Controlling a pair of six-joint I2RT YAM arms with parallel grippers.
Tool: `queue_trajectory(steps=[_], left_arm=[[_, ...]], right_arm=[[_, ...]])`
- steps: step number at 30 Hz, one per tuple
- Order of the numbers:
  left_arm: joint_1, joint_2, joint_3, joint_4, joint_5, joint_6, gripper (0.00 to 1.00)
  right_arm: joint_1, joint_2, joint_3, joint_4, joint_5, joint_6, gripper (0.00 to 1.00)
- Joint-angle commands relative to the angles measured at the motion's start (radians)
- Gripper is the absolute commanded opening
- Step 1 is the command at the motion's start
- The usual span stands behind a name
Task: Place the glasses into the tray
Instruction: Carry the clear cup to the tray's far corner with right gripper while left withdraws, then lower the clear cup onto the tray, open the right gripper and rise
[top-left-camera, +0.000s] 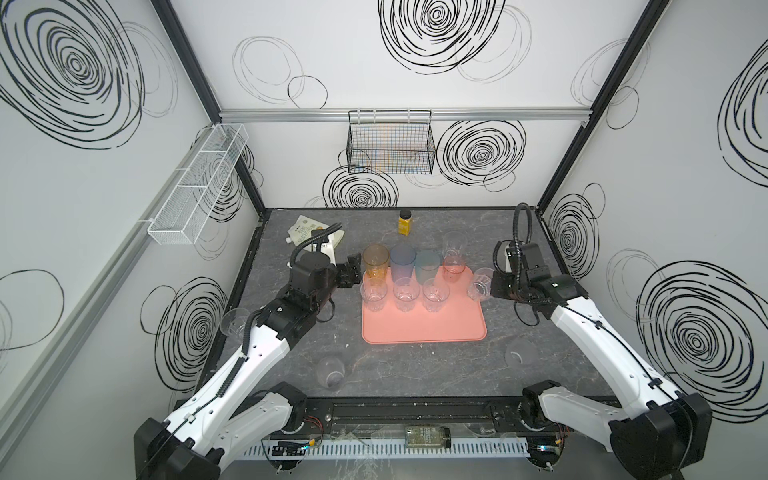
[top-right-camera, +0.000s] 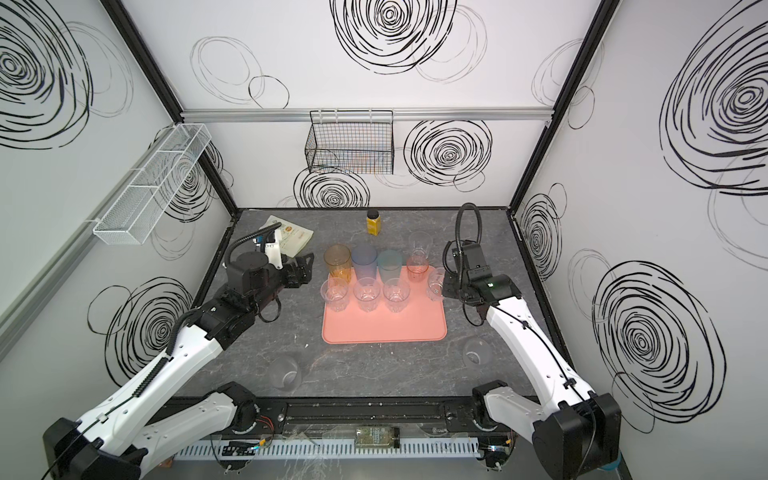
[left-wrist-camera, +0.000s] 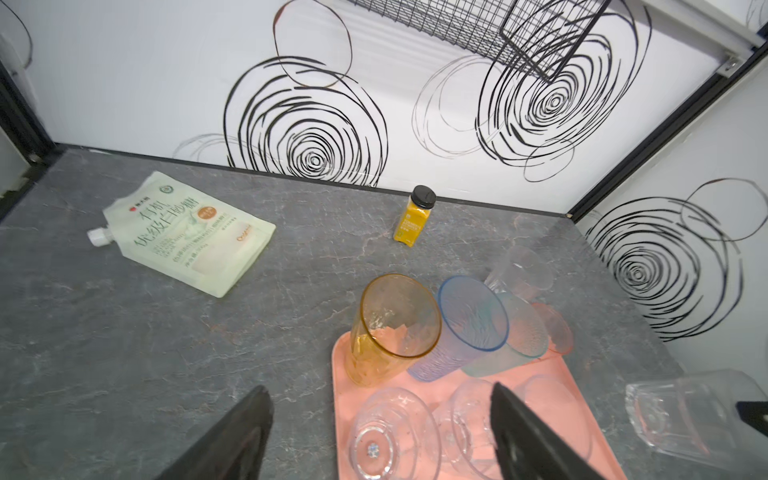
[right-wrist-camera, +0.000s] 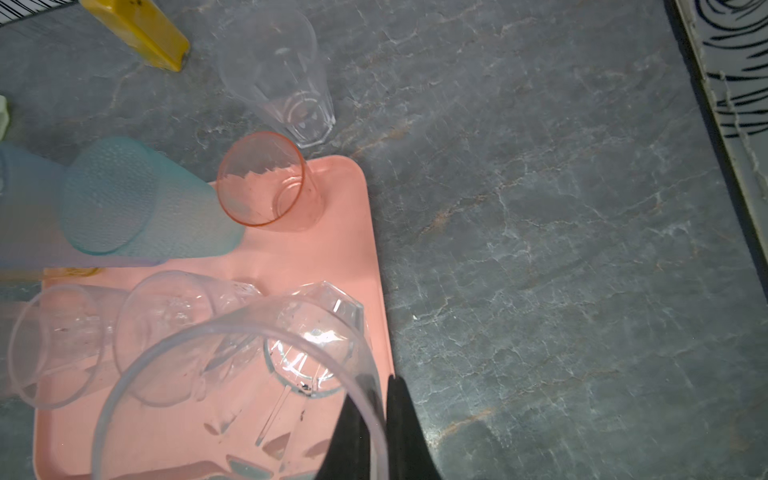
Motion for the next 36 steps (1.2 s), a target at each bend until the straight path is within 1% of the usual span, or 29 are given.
queue_trajectory(steps=[1,3,6,11,15,18,24,31,36], left_arm=[[0.061,-0.043,-0.062,0.069,0.025,0.024,0.92],[0.087,-0.054,-0.094,0.089,0.051,0.018,0.93],[0.084,-0.044,-0.112,0.094,0.050,0.028,0.93],[0.087,0.003,-0.125,0.090,0.034,0.048,0.94],[0.101,0.034,-0.141,0.093,0.027,0.040,0.93],[0.109,0.063,-0.141,0.091,0.061,0.028,0.93],[0.129,0.099,-0.127,0.080,0.088,0.019,0.93],[0.168,0.115,-0.127,0.079,0.130,-0.002,0.92],[0.187,0.115,-0.129,0.079,0.144,-0.012,0.92]], right_arm=[[-0.006,-0.023,-0.032,0.019,-0.013,0.014,0.00],[-0.005,-0.006,-0.048,0.036,-0.014,0.017,0.00],[-0.005,0.039,-0.055,0.080,-0.044,0.014,0.00],[-0.005,0.138,-0.047,0.140,-0.061,0.032,0.00],[-0.005,0.253,0.003,0.125,-0.072,0.042,0.00],[-0.002,0.316,0.019,0.134,-0.067,0.045,0.00],[0.002,0.376,0.031,0.166,-0.078,0.042,0.00],[0.010,0.403,0.036,0.168,-0.046,0.041,0.00],[0.015,0.412,0.049,0.169,-0.018,0.055,0.07]])
